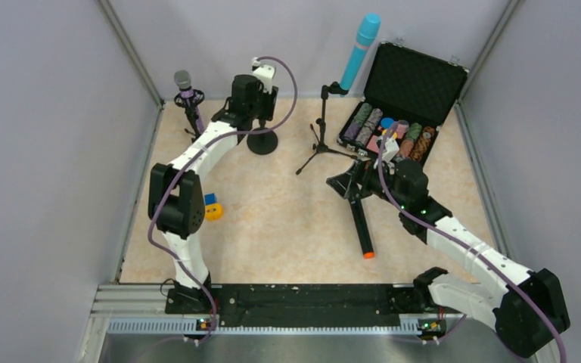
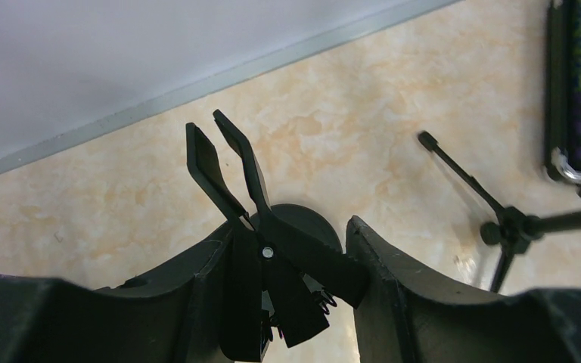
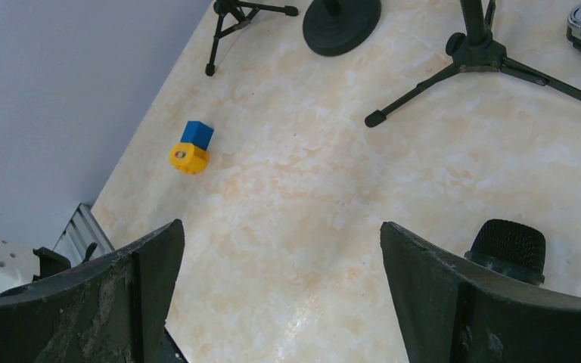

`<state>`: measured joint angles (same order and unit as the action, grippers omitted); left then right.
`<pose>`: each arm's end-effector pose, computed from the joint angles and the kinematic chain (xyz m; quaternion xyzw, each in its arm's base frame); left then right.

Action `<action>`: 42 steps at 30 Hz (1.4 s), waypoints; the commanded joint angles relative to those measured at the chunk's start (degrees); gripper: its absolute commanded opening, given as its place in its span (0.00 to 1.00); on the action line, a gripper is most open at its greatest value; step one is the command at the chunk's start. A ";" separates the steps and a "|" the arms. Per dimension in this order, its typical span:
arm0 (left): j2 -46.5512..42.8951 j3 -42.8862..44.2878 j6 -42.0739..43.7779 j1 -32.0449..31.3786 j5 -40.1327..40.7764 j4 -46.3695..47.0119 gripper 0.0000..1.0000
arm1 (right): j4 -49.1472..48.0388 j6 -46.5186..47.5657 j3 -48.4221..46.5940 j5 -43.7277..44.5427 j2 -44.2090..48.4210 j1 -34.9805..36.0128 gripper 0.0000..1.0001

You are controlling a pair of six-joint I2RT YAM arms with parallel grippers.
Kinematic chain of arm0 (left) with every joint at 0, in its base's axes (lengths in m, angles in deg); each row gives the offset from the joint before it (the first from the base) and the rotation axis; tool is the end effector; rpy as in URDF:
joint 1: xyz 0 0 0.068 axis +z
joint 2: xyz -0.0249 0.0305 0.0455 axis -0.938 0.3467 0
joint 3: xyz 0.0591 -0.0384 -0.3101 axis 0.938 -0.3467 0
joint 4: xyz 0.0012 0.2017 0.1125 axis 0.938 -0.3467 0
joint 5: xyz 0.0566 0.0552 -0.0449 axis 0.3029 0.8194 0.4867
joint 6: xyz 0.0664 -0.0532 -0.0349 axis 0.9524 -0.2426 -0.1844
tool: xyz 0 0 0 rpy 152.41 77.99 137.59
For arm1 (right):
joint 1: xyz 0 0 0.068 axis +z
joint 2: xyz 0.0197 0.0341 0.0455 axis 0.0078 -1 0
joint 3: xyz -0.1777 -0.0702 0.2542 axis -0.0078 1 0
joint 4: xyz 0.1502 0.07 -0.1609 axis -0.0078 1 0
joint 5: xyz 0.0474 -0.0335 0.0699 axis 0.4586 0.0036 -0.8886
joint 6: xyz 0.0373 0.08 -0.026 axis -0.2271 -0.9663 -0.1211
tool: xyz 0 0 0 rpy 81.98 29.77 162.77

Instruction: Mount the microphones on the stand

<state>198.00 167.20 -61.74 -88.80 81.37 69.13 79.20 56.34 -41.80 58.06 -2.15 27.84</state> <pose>0.4699 -0.1572 0.3433 0.1510 0.8177 -0.0463 0.5536 0.1822 0.1251 0.3140 -0.0785 0.7717 0.4012 0.4872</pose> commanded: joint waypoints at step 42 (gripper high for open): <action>-40.92 -21.87 12.89 -3.80 -57.18 -8.88 0.11 | -1.36 -1.30 0.51 0.18 0.44 -0.98 0.98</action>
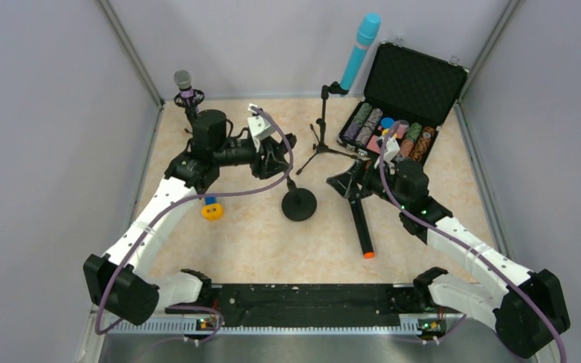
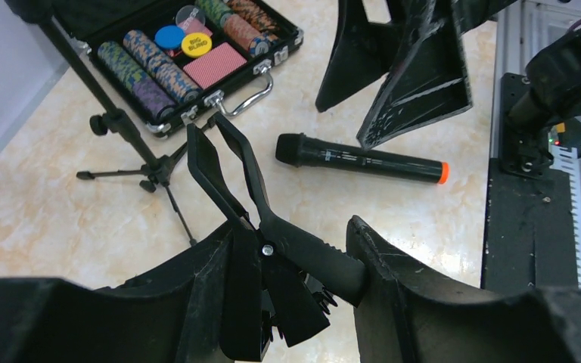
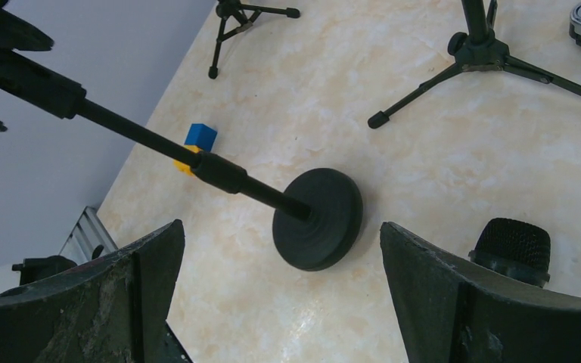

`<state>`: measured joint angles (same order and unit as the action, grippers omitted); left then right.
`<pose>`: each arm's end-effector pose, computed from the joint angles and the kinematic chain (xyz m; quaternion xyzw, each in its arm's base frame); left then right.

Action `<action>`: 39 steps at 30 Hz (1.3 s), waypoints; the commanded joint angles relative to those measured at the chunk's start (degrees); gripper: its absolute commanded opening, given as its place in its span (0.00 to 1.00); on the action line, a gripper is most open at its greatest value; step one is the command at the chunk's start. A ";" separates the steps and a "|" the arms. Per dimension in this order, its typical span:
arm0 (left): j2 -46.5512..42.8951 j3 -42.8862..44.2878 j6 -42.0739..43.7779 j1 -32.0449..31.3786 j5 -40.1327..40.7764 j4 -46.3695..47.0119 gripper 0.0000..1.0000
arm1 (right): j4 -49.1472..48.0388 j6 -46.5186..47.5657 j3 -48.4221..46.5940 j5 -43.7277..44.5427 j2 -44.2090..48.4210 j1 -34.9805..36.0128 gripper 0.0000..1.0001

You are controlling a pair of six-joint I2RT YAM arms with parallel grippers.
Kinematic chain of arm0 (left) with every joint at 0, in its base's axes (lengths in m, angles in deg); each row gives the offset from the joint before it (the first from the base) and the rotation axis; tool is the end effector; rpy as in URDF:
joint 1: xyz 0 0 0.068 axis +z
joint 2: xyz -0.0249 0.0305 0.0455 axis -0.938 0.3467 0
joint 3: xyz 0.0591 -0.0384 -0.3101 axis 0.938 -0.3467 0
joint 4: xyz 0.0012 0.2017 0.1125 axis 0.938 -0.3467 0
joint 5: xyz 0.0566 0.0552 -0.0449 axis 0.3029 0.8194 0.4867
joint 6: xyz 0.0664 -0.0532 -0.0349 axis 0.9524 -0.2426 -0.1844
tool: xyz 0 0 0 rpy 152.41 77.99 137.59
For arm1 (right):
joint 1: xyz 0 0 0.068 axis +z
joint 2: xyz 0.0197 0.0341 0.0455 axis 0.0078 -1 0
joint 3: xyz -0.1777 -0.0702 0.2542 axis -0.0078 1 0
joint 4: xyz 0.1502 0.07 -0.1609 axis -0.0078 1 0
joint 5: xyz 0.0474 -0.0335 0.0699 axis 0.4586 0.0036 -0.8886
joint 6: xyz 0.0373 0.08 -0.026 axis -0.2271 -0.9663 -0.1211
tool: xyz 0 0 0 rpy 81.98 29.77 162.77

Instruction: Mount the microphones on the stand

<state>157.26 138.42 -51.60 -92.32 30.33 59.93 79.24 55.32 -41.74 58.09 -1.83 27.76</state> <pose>0.2095 -0.1532 0.4069 0.4570 0.6369 -0.3665 0.5013 0.1814 0.1242 0.3146 -0.0711 0.7712 0.4056 0.4854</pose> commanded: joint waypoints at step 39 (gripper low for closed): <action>9.20 20.41 33.79 -5.72 -5.01 -34.15 0.81 | -2.55 -0.55 0.77 -0.36 -1.76 -0.89 0.98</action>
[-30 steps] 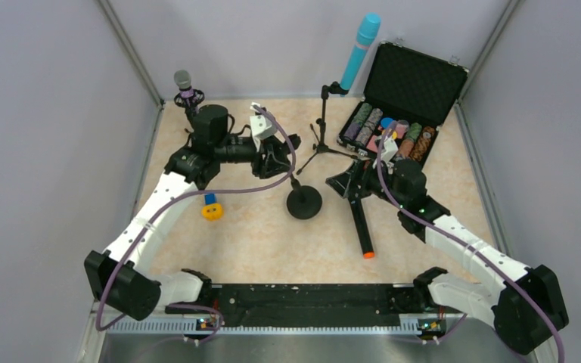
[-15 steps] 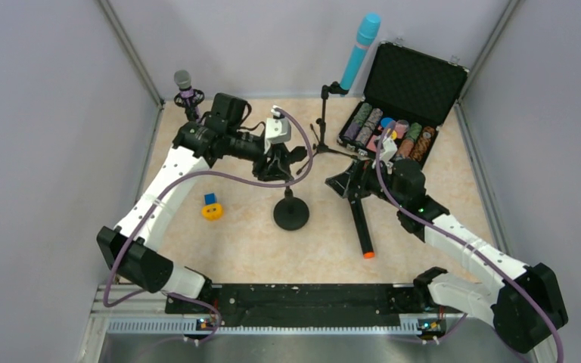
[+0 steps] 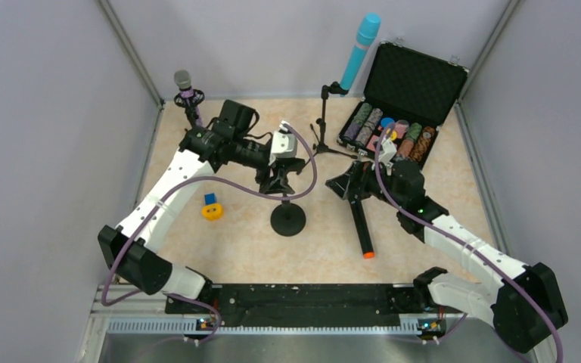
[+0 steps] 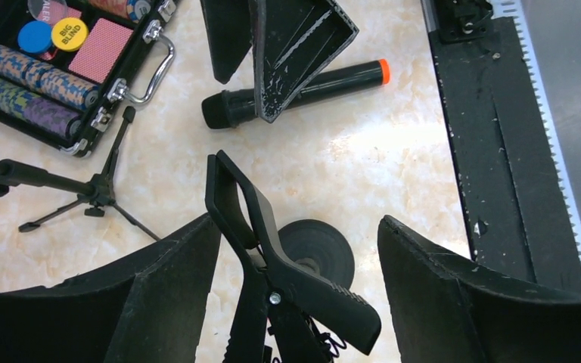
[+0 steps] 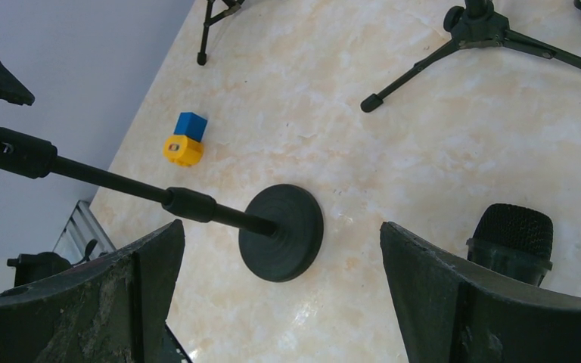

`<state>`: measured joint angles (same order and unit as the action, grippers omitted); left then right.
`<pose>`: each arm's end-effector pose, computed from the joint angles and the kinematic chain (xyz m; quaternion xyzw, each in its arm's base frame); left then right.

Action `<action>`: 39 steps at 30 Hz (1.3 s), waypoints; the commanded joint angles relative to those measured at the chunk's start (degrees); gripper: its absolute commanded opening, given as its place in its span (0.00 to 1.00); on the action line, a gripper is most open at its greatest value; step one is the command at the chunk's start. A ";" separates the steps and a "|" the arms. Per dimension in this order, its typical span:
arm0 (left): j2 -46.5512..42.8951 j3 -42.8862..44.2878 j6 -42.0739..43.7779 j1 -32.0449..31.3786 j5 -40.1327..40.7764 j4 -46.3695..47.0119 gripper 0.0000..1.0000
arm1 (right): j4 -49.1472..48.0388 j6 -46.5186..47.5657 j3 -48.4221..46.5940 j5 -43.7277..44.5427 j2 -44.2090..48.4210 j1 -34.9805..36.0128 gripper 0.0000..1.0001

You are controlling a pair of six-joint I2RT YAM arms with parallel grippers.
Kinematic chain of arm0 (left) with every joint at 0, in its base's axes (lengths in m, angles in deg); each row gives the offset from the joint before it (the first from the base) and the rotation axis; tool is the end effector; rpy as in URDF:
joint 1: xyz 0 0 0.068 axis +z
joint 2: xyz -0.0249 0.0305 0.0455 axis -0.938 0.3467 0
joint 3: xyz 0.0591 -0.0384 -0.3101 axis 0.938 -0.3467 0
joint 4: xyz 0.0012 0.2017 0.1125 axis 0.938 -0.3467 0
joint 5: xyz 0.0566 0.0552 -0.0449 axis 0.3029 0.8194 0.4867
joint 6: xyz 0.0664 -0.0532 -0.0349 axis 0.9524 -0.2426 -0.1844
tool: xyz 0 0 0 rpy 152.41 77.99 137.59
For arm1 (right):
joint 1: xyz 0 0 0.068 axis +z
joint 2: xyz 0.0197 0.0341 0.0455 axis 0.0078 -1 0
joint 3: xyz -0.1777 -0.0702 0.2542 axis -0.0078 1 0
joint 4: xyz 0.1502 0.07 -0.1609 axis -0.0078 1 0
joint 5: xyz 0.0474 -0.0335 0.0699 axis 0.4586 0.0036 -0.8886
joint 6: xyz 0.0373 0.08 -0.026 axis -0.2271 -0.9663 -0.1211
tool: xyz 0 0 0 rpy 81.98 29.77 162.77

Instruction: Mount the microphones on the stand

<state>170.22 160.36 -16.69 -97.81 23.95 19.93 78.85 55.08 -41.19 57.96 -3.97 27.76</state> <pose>0.2035 -0.1842 0.4051 0.6435 0.5607 -0.3646 0.3722 0.1873 0.1276 0.3046 -0.0676 0.7835 0.4012 0.4696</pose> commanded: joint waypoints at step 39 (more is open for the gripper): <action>-16.21 -34.87 -27.22 -0.73 8.86 51.21 0.36 | -2.58 -0.39 1.13 -0.58 -0.07 -0.95 0.98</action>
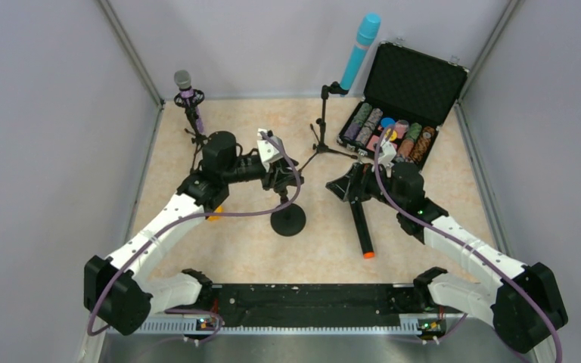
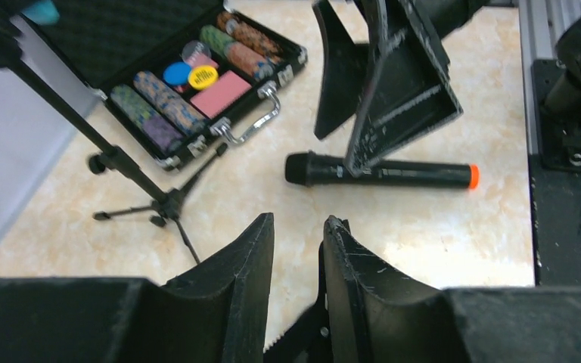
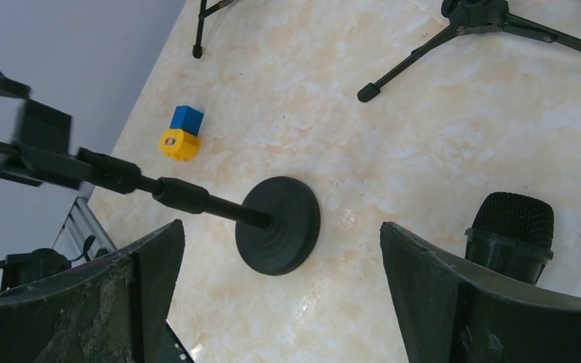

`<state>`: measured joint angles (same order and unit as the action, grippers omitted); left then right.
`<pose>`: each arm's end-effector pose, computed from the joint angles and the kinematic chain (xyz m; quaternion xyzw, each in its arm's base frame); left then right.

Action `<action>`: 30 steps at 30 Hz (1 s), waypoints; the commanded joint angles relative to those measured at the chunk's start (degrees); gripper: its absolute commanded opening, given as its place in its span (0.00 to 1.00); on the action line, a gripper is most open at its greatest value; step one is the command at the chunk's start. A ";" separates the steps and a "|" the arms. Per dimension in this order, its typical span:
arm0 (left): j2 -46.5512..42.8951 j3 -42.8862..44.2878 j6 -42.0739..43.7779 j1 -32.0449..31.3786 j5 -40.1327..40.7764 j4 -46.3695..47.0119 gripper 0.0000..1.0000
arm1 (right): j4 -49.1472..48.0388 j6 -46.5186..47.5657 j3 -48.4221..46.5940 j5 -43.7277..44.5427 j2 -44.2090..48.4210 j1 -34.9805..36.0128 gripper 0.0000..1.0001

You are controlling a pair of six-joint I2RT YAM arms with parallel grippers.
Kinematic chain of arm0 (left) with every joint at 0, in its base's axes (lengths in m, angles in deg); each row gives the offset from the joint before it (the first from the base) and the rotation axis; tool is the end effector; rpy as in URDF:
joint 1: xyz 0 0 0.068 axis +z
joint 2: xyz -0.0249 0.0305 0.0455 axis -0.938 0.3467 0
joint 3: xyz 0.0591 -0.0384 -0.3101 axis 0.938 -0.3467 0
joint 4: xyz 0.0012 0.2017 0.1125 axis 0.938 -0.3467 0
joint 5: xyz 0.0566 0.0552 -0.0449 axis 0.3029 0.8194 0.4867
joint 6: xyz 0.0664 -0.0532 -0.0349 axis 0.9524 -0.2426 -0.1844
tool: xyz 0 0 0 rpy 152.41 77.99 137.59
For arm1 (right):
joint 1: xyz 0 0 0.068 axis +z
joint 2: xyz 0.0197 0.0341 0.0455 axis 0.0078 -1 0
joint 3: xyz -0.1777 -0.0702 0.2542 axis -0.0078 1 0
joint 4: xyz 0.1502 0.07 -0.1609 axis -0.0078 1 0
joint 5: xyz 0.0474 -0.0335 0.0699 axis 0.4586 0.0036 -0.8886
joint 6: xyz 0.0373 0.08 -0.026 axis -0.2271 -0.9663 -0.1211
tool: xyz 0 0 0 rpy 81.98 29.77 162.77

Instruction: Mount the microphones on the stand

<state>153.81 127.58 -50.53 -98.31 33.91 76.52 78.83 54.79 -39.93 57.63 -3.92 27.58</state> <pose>0.1904 -0.1690 0.3913 0.4889 0.5721 -0.3537 0.5556 0.1857 0.1265 0.2968 -0.0647 0.7898 0.4002 0.4603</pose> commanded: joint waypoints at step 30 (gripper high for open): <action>-0.82 4.08 -15.16 0.14 21.24 8.54 0.99 | 17.22 11.20 -8.67 10.31 -2.81 -0.76 0.98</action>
<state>154.55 129.70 -61.87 -98.57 47.53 83.41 90.15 61.52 -43.90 63.05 -5.76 27.52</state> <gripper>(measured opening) 0.988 0.981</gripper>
